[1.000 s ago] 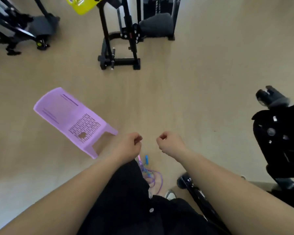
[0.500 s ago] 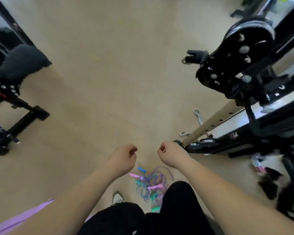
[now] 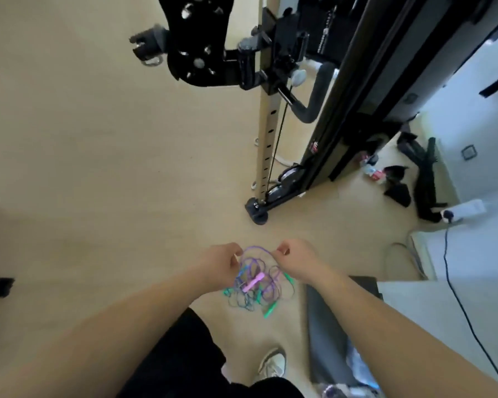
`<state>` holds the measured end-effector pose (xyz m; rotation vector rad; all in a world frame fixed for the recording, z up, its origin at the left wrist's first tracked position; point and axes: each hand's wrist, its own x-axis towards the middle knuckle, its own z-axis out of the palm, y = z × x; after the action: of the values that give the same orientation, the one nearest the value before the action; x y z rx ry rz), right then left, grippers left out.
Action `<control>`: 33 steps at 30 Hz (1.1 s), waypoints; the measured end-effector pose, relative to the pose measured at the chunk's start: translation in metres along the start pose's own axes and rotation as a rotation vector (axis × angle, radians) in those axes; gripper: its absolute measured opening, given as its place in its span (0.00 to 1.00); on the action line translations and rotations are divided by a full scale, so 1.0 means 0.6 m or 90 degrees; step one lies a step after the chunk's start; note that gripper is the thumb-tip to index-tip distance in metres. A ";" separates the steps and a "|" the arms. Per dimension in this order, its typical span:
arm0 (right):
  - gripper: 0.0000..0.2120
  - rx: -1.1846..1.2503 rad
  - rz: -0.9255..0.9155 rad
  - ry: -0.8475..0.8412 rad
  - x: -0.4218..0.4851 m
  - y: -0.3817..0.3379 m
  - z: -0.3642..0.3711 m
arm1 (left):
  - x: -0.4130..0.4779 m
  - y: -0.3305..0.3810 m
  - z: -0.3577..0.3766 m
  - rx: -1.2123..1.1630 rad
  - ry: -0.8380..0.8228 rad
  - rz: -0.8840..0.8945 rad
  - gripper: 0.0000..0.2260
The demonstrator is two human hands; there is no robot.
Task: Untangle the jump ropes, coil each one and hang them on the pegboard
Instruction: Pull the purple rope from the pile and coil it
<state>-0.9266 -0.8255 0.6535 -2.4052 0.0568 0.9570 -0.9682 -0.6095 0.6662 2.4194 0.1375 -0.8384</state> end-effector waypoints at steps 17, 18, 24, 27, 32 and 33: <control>0.10 0.250 0.260 0.130 0.197 0.151 0.336 | 0.324 -0.211 0.212 0.176 -0.223 0.148 0.04; 0.09 0.250 0.270 0.131 0.223 0.169 0.357 | 0.349 -0.221 0.235 0.187 -0.229 0.154 0.04; 0.09 0.284 0.324 0.165 0.430 0.331 0.540 | 0.540 -0.337 0.435 0.237 -0.246 0.197 0.05; 0.09 0.312 0.343 0.180 0.525 0.399 0.629 | 0.638 -0.385 0.522 0.337 -0.261 0.238 0.14; 0.14 0.278 0.371 0.186 0.629 0.473 0.737 | 0.742 -0.427 0.612 0.386 -0.246 0.279 0.18; 0.15 0.274 0.371 0.195 0.640 0.475 0.747 | 0.750 -0.435 0.623 0.375 -0.236 0.289 0.17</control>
<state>-0.9858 -0.7827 0.0017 -2.1267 1.0142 0.6994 -0.8808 -0.6355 0.0319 2.5840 -0.8781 -1.2008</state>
